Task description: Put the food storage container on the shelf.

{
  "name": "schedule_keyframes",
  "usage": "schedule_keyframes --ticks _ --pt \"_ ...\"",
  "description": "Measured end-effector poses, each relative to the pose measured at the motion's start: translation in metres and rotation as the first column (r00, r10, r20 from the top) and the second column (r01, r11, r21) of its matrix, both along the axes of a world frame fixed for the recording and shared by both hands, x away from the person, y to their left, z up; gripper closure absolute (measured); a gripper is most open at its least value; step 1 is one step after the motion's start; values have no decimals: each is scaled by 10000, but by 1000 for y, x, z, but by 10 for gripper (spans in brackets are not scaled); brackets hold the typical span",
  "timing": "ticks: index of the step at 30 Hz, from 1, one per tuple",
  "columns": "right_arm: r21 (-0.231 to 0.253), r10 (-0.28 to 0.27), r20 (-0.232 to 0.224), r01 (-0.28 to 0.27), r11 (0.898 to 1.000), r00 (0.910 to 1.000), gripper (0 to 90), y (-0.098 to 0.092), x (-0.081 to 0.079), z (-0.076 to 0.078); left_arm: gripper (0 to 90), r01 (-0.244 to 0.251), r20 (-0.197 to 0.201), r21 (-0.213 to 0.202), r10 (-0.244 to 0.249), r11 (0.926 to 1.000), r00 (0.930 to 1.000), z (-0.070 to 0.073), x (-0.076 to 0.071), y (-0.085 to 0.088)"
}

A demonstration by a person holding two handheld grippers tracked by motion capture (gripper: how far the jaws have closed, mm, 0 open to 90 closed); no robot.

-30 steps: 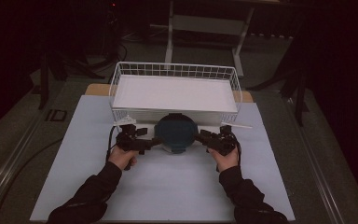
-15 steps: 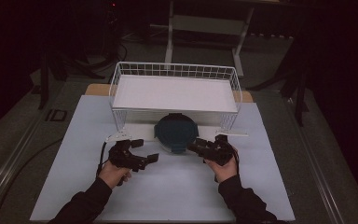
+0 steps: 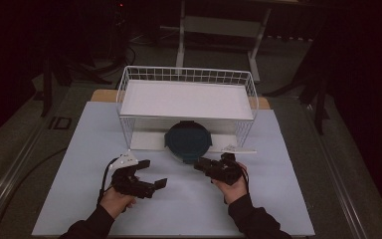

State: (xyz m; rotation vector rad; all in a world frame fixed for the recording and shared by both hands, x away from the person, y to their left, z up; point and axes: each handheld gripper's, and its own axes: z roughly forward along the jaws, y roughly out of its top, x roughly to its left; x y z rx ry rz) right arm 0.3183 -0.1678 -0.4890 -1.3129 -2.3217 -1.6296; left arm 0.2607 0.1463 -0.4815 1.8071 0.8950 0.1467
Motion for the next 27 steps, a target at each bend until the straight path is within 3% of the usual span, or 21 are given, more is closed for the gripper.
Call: schedule_keyframes --ticks 8,19,27 --pt "-380 93 -105 -97 9992 9999 897 11 -6 -8 22 109 257 22 -110 9999 9996 -3 -8 -1" --pt "-638 121 -148 -131 9979 9998 898 20 0 -12 23 208 956 -33 -203 9998 9952 -9 -12 1" --pt "-673 117 -93 -123 9977 9999 898 27 9 -13 22 105 1066 40 -109 9999 9942 -11 -12 1"
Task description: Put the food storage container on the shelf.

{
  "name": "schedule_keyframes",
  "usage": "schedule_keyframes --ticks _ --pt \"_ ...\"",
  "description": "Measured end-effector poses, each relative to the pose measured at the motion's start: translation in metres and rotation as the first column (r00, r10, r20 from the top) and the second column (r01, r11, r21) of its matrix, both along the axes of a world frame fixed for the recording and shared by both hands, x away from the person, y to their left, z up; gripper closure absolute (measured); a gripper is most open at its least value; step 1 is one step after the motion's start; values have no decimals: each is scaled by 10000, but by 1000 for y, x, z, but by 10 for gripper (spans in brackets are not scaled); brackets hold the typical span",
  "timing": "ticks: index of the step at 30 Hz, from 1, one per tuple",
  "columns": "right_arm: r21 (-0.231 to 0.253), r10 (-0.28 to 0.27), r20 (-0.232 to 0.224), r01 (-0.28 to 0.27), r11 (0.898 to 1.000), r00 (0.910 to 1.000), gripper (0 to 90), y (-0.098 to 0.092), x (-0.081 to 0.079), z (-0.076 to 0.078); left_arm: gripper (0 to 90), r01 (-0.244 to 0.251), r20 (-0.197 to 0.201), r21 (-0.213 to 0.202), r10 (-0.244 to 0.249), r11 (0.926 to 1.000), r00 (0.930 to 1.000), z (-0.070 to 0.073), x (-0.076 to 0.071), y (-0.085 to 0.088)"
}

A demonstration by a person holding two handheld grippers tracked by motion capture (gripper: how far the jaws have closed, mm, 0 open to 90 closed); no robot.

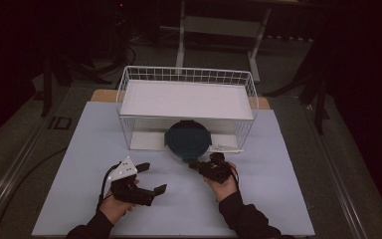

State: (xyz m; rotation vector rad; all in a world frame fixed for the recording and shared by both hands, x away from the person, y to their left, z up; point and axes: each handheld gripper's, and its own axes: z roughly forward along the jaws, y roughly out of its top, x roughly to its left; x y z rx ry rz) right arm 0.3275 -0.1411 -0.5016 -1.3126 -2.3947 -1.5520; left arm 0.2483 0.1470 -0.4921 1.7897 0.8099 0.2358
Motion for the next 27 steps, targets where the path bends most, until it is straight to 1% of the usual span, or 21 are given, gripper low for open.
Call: schedule_keyframes --ticks 2,4,7,10,13,16,20,23,25,27 --pt "-37 -50 78 51 10000 10000 898 2 3 0 23 -23 13 -3 23 10000 10000 0 0 0" --pt "7 -159 44 159 9999 9999 898 3 7 -1 22 -59 112 -61 59 10000 9999 1 0 1" --pt "4 -303 54 303 9995 9995 898 5 15 -1 22 -110 158 -127 112 9999 9998 1 0 2" --pt "-31 -369 70 369 9993 9993 898 7 21 -3 23 -116 195 -99 118 9999 9997 1 1 2" --pt "-59 -535 7 535 9985 9986 898 10 27 -6 23 -124 171 -155 127 9998 9998 1 1 3" --pt "-92 -642 38 642 9979 9979 898 12 30 -7 22 -116 195 -192 120 9997 9997 2 0 2" --pt "-126 -757 -87 756 9971 9971 898 13 39 -11 23 -99 213 -201 103 9997 9997 2 0 3" --pt "-77 -819 -51 818 9966 9966 898 14 42 -10 23 -82 195 -196 85 9998 9998 2 0 3" --pt "-169 -847 -20 846 9963 9964 897 16 44 -9 23 -68 178 -225 72 9997 9998 2 0 3" --pt "-108 -916 -118 915 9957 9957 897 16 48 -9 23 -55 162 -237 59 9997 9999 2 0 3"
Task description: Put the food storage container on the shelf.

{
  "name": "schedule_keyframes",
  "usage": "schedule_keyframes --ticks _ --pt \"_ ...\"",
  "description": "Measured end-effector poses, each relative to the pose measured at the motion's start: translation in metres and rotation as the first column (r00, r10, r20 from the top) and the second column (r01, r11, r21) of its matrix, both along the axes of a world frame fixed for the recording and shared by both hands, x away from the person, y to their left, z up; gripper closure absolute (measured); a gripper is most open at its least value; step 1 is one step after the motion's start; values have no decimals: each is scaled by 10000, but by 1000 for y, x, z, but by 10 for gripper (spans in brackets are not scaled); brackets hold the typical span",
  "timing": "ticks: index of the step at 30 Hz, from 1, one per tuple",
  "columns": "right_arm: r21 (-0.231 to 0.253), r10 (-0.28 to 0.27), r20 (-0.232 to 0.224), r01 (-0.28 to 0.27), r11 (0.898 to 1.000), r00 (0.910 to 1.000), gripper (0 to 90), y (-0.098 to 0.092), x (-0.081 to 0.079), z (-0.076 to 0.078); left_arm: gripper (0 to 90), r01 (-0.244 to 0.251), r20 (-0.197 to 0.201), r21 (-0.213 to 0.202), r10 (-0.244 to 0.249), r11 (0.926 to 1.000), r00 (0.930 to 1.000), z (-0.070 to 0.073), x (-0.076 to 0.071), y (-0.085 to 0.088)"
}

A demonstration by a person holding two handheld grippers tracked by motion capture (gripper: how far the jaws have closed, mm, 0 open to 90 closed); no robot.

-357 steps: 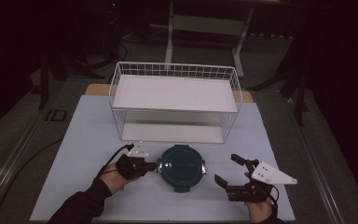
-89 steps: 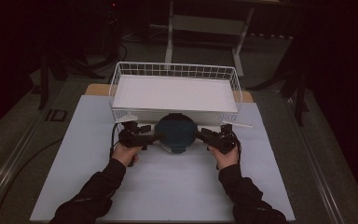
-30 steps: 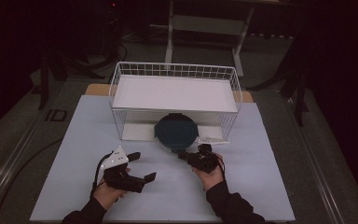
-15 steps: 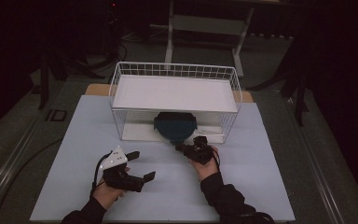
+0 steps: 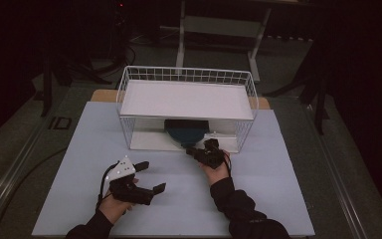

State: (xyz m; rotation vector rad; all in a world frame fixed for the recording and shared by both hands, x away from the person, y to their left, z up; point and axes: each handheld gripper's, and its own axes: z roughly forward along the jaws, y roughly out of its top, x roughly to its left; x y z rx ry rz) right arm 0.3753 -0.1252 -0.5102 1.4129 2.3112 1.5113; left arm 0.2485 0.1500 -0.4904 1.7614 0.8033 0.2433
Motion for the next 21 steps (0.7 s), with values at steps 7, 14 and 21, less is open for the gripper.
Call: schedule_keyframes --ticks 7,14,21 --pt "71 -3 -42 3 10000 10000 897 3 6 -1 23 -14 -17 -22 14 10000 10000 0 0 1" --pt "81 233 211 -235 9997 9995 788 5 -2 5 23 36 -28 19 -36 10000 10000 1 -2 0" --pt "665 945 822 -1001 9927 9921 430 -3 -21 13 22 86 28 -27 -85 10000 10000 2 -3 -2"
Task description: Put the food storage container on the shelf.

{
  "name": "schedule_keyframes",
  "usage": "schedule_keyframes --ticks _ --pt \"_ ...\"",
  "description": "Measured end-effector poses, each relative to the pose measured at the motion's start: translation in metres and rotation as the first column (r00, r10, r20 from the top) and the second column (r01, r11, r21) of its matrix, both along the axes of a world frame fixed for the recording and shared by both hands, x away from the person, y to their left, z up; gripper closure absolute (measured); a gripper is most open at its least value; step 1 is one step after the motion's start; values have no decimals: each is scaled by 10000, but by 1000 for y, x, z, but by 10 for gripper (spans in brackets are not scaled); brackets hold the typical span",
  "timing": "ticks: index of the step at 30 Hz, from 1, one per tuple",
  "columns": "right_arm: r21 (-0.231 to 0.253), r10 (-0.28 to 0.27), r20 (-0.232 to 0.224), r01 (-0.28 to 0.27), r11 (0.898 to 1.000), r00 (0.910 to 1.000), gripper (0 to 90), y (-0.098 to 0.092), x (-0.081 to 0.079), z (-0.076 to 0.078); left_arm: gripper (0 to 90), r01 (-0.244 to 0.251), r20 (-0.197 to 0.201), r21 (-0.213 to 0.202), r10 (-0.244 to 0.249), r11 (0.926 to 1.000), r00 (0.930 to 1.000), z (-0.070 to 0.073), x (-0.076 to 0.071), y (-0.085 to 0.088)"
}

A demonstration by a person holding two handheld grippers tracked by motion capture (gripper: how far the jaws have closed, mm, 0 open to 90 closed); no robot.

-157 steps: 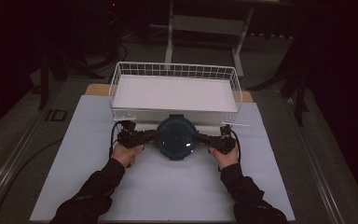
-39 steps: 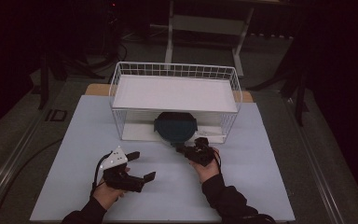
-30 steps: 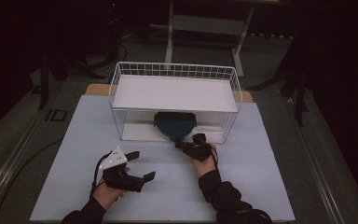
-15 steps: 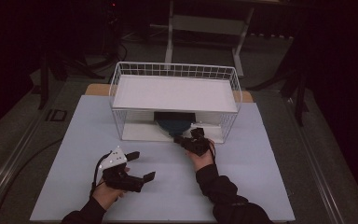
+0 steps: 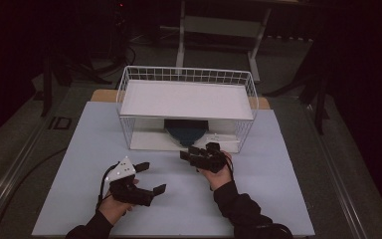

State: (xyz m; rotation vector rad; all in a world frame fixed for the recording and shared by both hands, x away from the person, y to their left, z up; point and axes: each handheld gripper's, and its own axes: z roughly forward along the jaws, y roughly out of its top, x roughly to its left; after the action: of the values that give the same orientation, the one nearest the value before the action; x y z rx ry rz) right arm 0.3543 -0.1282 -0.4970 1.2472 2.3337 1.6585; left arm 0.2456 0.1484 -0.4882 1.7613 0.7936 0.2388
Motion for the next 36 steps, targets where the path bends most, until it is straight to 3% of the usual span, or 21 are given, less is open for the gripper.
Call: schedule_keyframes --ticks 4,5,6,11,14,26,36 --pt "529 486 257 -499 9973 9985 152 -5 -10 2 23 50 31 -5 -50 10000 10000 1 -1 0" --pt "494 579 400 -599 9970 9975 144 -5 -12 2 23 60 35 -18 -60 10000 10000 1 -1 -1" --pt "359 727 387 -741 9966 9966 140 -6 -13 3 23 66 36 -60 -65 10000 10000 1 -1 -1" --pt "614 1048 565 -1083 9922 9929 141 -18 -18 2 23 70 46 4 -70 10000 10000 1 -2 -1" --pt "112 865 894 -879 9961 9922 155 -26 -24 2 23 122 46 -28 -122 9999 9999 1 -2 -1" --pt "167 325 1116 -345 9993 9932 153 -66 -44 4 23 287 131 -127 -286 9995 9995 2 -3 -2" --pt "-261 39 1359 -4 9997 9907 152 -91 -64 4 23 303 271 -120 -300 9995 9992 3 -4 -1"
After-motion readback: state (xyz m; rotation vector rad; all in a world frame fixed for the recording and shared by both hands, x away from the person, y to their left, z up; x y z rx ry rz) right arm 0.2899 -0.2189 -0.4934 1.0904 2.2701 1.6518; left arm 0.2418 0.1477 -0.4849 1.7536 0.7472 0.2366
